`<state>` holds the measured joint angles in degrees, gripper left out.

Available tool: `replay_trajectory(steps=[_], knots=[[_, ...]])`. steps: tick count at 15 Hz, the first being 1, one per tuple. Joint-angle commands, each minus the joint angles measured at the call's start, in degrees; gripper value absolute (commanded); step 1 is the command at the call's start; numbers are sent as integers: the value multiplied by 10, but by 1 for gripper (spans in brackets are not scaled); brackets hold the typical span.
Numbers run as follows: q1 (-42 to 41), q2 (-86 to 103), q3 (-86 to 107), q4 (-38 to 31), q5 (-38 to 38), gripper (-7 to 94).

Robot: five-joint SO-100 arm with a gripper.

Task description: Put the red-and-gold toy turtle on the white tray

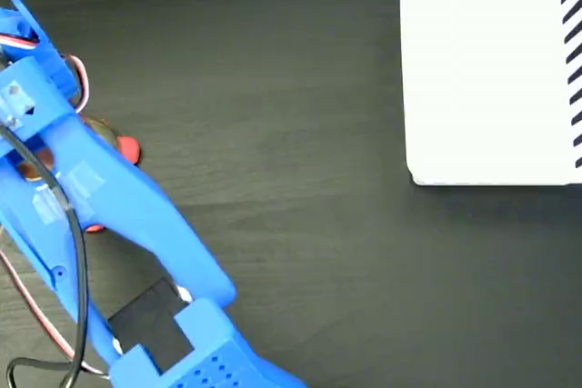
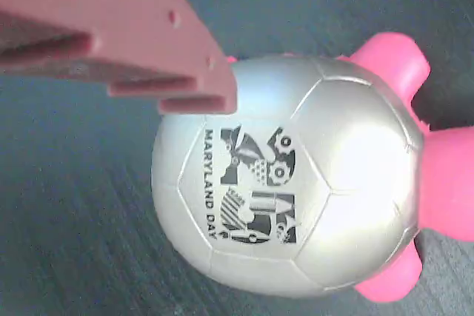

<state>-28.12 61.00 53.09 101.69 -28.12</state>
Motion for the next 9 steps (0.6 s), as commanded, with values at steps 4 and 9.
replay_trajectory(steps=[4, 9], knots=[[-4, 46, 23, 5, -41, 48], [9, 70, 38, 5, -54, 55]])
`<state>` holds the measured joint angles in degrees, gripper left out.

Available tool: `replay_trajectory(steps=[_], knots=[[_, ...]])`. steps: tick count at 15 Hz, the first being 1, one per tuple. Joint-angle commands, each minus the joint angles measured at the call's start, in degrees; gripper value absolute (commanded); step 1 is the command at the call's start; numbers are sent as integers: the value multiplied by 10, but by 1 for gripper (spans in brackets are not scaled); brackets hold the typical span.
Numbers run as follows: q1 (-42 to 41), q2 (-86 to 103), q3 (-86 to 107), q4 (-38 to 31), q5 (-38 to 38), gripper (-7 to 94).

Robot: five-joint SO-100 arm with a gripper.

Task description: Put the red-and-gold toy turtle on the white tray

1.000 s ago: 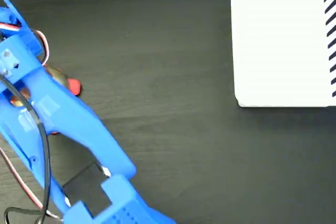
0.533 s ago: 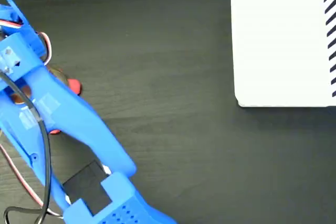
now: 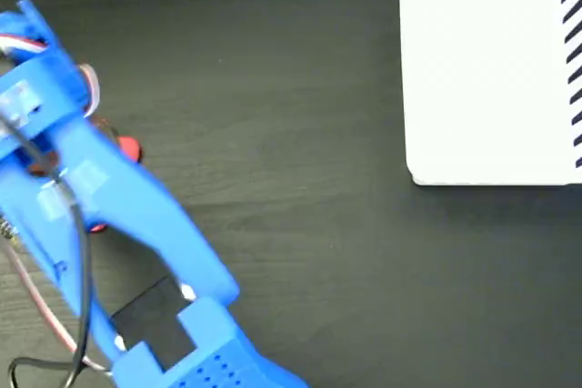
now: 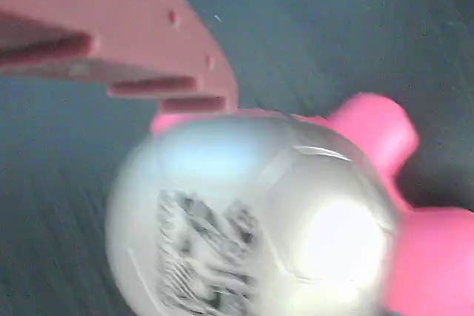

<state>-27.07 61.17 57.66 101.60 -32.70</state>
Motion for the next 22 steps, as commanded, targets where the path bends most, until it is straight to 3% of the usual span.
replay_trajectory(steps=[1, 4, 5, 7, 16, 22], knots=[[0, 69, -8, 6, -8, 56], [10, 86, -11, 6, -7, 56], [18, 92, -3, 6, -7, 62], [28, 106, 33, 6, -8, 65], [17, 105, 79, -7, -12, 65], [24, 83, 124, -67, -16, 65]])
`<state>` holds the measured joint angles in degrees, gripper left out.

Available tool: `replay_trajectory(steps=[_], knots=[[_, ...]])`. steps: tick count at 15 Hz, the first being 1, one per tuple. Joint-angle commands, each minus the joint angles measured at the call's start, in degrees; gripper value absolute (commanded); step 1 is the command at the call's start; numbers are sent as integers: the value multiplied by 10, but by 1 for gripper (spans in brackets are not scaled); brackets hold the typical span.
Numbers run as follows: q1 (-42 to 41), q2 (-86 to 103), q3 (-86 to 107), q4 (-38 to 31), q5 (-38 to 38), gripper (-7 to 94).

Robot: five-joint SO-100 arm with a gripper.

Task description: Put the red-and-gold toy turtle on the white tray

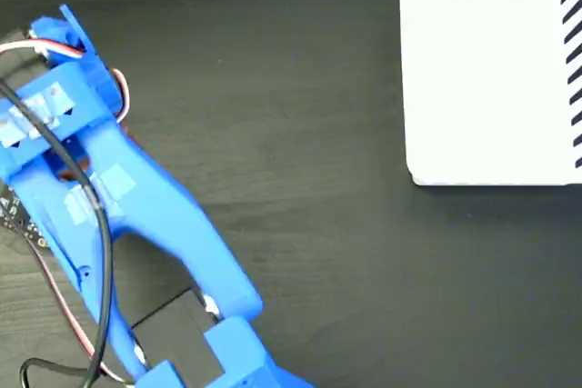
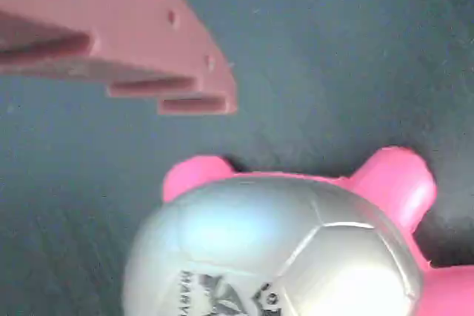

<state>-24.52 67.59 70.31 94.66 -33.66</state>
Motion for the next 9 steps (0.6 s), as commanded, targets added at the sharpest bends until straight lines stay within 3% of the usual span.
replay_trajectory(steps=[1, 9], knots=[[-2, 14, 0, 1, -7, 65], [-8, -27, 38, -56, -15, 65]])
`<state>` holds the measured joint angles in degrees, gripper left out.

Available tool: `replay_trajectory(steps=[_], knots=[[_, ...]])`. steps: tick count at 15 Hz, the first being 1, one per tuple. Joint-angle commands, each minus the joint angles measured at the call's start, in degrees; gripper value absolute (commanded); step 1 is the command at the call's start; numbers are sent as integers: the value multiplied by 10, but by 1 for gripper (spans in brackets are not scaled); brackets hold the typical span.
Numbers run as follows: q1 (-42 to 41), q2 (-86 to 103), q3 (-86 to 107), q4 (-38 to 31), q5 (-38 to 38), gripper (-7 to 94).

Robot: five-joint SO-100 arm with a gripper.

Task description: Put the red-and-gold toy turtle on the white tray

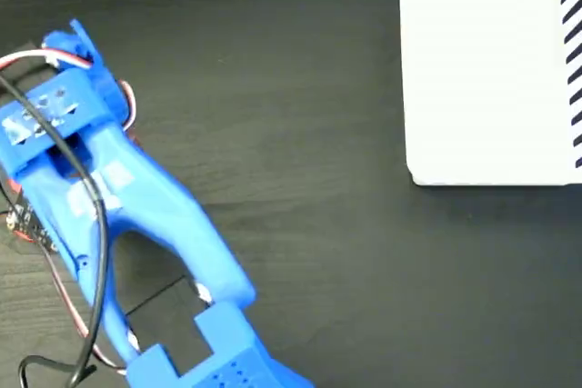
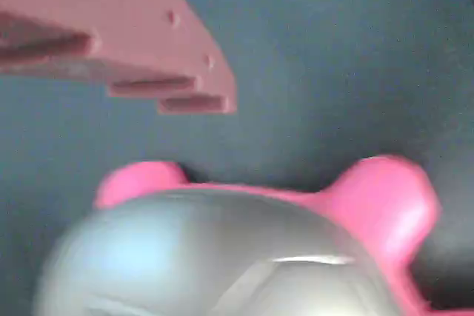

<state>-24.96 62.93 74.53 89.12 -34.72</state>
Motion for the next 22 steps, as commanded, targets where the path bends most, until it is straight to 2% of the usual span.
replay_trajectory(steps=[1, 12, 14, 16, 19, 22], knots=[[-5, 14, -4, -5, -4, 65], [-8, -27, -2, -51, -4, 64], [-9, -32, -1, -60, -4, 48], [-10, -33, -1, -63, -4, 23], [-11, -33, -1, -64, -4, 0], [-11, -31, -1, -64, 9, 0]])
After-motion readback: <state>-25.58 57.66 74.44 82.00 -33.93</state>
